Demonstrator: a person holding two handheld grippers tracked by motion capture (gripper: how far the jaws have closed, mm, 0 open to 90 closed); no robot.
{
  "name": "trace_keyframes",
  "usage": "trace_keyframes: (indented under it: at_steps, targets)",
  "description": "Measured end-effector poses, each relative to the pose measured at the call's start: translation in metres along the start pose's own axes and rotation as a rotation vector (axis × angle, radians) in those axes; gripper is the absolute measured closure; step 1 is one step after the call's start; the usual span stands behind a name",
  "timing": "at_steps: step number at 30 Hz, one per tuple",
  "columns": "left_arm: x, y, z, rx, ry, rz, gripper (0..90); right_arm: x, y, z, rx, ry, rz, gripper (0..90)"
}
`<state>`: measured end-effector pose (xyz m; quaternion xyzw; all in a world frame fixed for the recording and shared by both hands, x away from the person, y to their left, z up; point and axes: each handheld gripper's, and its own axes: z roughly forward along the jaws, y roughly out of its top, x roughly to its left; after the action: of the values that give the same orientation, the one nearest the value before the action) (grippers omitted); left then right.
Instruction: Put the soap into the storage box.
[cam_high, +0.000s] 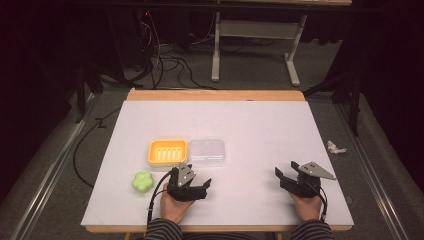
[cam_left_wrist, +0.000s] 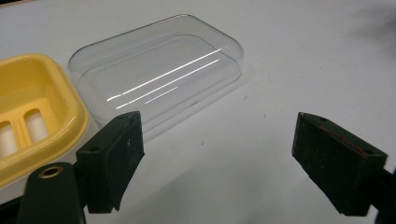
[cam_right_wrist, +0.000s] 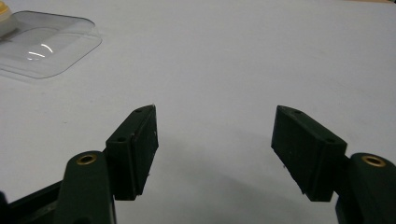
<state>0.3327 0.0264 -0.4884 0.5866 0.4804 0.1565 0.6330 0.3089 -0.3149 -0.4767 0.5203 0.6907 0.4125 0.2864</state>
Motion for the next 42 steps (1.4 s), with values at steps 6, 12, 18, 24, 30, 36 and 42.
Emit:
trace_keyframes:
  at_steps: [6,12,18,24,30,36,42]
  targets:
    - [-0.001,-0.002,0.001,0.019,-0.005,0.019,18.0,0.000,0.000,-0.001,-0.006,0.000,0.002,32.2]
    - [-0.003,-0.003,0.004,0.051,-0.001,0.034,18.7,0.000,0.000,-0.001,-0.004,0.002,0.003,32.3]
    - [-0.007,-0.005,0.005,0.093,-0.010,0.057,17.6,0.000,0.000,0.000,-0.003,0.003,0.000,32.4]
    - [-0.010,0.004,-0.004,0.067,-0.005,0.040,16.9,0.000,0.000,-0.001,-0.005,-0.001,0.000,32.4]
    - [-0.009,0.010,-0.013,0.087,0.013,0.049,16.0,0.001,0.000,0.000,-0.007,-0.001,-0.005,32.1]
    - [-0.011,0.023,-0.025,0.060,0.029,0.085,16.0,0.001,0.000,0.000,-0.010,-0.004,-0.008,32.2]
    - [-0.003,0.043,-0.043,-0.011,0.062,0.063,15.8,0.001,0.000,0.000,-0.002,-0.014,-0.001,32.8]
